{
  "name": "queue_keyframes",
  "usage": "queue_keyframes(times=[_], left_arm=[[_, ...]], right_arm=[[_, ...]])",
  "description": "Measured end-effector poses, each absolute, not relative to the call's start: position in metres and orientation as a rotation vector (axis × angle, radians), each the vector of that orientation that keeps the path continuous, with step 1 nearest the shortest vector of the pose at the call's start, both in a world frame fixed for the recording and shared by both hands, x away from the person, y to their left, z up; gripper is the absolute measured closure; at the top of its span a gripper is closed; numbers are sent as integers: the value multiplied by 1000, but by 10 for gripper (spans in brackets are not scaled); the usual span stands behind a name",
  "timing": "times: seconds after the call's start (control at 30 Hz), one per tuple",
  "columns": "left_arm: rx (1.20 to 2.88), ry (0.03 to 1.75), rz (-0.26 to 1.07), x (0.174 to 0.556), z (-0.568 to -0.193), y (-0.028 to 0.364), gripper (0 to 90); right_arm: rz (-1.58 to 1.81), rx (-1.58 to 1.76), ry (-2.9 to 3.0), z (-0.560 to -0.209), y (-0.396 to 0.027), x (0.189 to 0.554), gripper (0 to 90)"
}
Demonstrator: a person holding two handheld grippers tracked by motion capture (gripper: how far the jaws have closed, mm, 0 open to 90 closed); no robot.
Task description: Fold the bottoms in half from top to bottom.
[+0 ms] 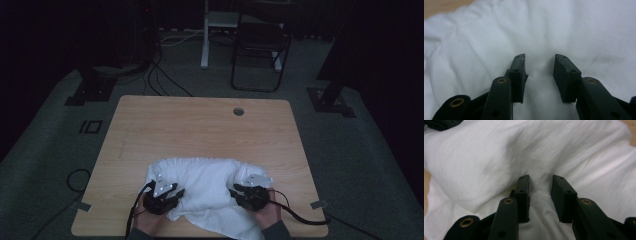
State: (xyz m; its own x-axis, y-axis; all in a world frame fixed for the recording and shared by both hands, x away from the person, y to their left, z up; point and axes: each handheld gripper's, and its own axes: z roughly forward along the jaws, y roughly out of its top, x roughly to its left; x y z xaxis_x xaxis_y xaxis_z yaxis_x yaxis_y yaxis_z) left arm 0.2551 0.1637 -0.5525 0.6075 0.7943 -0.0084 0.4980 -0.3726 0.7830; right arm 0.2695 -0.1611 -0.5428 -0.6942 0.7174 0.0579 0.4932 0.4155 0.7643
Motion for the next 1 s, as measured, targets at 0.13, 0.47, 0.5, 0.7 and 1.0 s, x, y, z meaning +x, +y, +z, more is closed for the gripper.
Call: queue_keyframes(times=[0.13, 0.47, 0.5, 0.7, 1.0], left_arm=[[2056, 1033, 488, 260, -557, 162, 631], [2058, 1059, 507, 277, -558, 160, 653], [2053, 1074, 518, 286, -558, 159, 653], [2044, 1105, 532, 305, -556, 159, 653], [2031, 1164, 525, 338, -553, 164, 653]], right_arm=[[1149, 1054, 2383, -553, -159, 268, 670], [1168, 1014, 2357, -561, -159, 285, 672], [1161, 1015, 2355, -560, -158, 293, 673], [1158, 1012, 2348, -560, -155, 317, 675], [1189, 1056, 2320, -561, -148, 354, 677]])
